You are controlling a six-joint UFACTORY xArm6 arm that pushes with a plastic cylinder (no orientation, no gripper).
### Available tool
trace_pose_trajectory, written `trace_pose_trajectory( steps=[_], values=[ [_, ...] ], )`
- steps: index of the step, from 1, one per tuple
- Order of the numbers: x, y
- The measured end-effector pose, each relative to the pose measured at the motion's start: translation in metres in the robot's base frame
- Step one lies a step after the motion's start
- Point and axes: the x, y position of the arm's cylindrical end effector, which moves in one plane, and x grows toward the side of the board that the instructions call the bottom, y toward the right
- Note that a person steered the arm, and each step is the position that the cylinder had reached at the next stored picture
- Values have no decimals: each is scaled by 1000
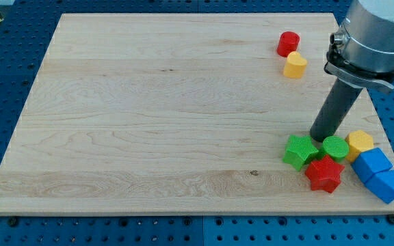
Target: Point your arm to the red circle
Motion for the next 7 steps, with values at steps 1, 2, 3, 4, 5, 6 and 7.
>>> trace_pose_trajectory(
  steps=[1,2,3,4,5,6,7],
  values=[
    [-14,1],
    [-57,-3],
    [-100,-14],
    [-122,-24],
    [-123,-25],
    [-144,-59],
    [-189,-80]
  ],
)
